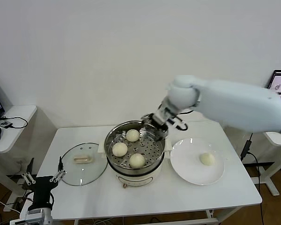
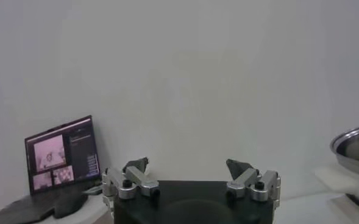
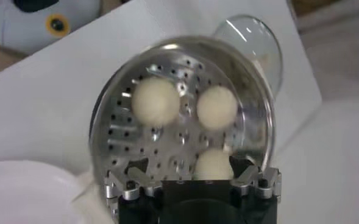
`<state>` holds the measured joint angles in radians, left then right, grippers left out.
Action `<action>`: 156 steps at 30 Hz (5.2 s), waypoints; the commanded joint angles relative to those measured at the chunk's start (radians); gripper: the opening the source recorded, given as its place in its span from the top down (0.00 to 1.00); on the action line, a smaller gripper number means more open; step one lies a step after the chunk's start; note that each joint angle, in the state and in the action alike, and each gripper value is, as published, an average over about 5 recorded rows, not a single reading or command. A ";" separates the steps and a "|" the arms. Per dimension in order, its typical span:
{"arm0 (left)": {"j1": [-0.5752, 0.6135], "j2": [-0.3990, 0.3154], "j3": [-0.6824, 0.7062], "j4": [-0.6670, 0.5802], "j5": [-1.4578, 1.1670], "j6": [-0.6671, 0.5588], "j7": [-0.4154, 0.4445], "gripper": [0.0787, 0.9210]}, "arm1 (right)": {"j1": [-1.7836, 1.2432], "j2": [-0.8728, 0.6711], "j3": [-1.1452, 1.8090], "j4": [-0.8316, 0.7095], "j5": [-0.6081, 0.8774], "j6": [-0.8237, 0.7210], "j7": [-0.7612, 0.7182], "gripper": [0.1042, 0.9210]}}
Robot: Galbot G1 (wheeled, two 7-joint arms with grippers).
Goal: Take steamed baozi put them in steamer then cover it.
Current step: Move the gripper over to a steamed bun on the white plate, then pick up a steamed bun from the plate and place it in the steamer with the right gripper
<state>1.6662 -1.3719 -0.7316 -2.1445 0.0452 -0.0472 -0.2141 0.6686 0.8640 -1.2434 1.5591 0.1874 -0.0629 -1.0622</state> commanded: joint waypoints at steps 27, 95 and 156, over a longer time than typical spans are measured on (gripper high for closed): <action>0.034 -0.005 0.037 -0.028 0.035 0.000 -0.002 0.12 | -0.755 -0.383 0.532 -0.189 -0.391 -0.105 0.027 0.12; 0.005 -0.007 0.043 -0.009 0.031 0.005 -0.004 0.12 | 0.018 -0.233 0.068 -0.004 0.072 -0.305 0.018 0.36; -0.001 -0.005 0.003 0.028 0.017 -0.003 -0.007 0.12 | -0.257 0.183 0.043 -0.110 0.237 -0.664 0.376 0.24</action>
<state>1.6647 -1.3767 -0.7285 -2.1148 0.0618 -0.0507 -0.2212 0.4061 1.0647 -1.2225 1.4337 0.4296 -0.7223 -0.6801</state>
